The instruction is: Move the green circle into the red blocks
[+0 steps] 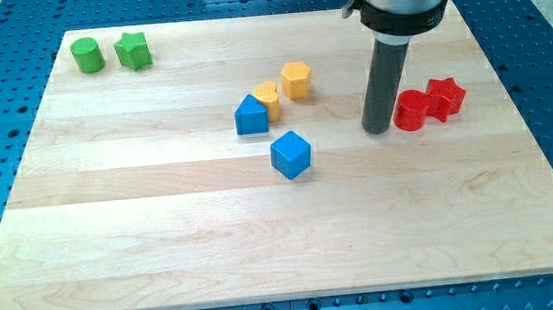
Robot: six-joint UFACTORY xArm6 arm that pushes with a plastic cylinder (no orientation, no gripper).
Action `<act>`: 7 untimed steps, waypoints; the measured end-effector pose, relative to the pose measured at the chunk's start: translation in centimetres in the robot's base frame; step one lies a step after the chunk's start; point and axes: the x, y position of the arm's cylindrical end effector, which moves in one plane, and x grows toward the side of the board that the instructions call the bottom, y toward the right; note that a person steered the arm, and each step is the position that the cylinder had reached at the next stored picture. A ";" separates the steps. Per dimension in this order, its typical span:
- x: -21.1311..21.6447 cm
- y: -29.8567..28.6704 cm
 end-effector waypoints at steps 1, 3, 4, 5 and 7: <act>0.0 -1.7; 1.4 -14.3; 0.1 -24.2; -7.8 -32.1; -16.0 -41.7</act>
